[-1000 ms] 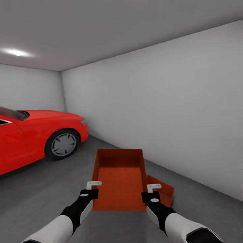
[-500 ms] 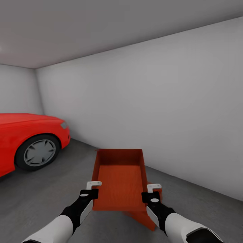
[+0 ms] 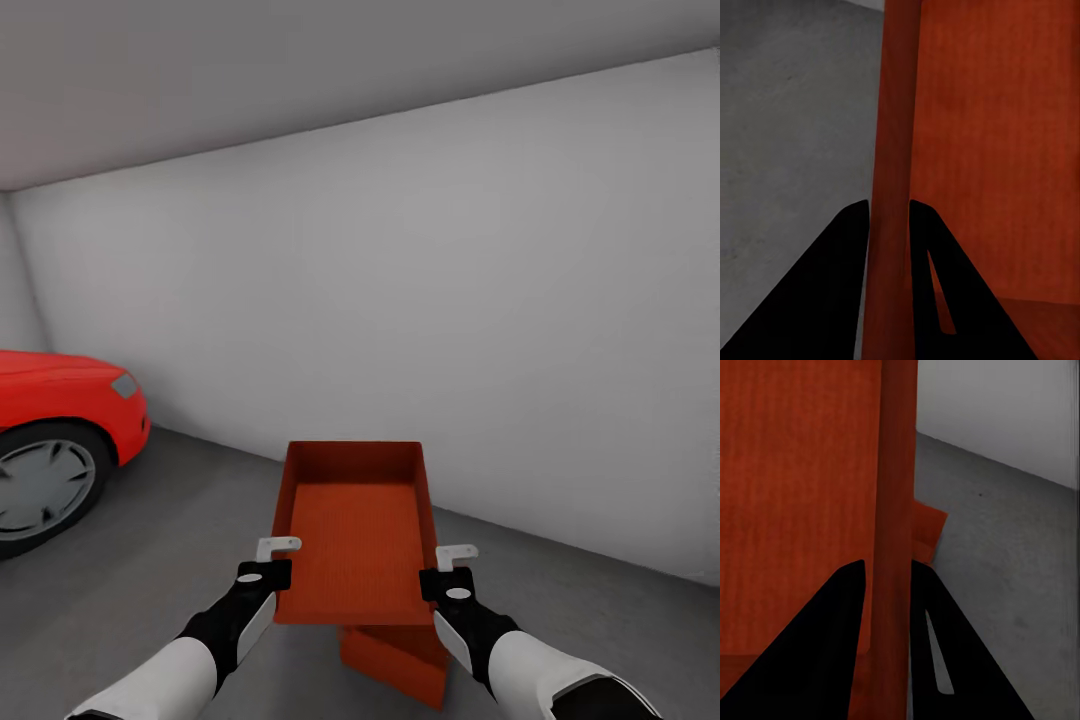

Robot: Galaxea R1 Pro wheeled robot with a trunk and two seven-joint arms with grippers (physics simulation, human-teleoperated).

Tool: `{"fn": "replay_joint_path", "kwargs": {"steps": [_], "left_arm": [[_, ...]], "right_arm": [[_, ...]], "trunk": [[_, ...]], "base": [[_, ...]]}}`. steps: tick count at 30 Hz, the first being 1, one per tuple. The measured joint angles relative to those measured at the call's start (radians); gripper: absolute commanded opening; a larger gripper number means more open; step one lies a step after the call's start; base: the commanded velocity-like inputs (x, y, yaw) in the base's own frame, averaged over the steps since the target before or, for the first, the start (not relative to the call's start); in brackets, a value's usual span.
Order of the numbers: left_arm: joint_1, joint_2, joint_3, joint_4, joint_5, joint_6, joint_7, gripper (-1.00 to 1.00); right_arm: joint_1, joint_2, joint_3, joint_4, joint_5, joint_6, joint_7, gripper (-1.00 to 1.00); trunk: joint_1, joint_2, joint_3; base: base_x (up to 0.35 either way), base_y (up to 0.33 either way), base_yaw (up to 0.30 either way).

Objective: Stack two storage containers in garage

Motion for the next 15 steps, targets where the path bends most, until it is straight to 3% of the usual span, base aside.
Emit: {"fn": "replay_joint_path", "kwargs": {"steps": [15], "left_arm": [[0.000,-0.001,0.004,0.002,-0.003,-0.001,-0.001,-1.00]], "right_arm": [[0.000,0.000,0.001,0.000,0.000,0.000,0.000,-1.00]], "trunk": [[0.000,0.000,0.000]], "base": [[0.307,0.194,-0.289]]}}
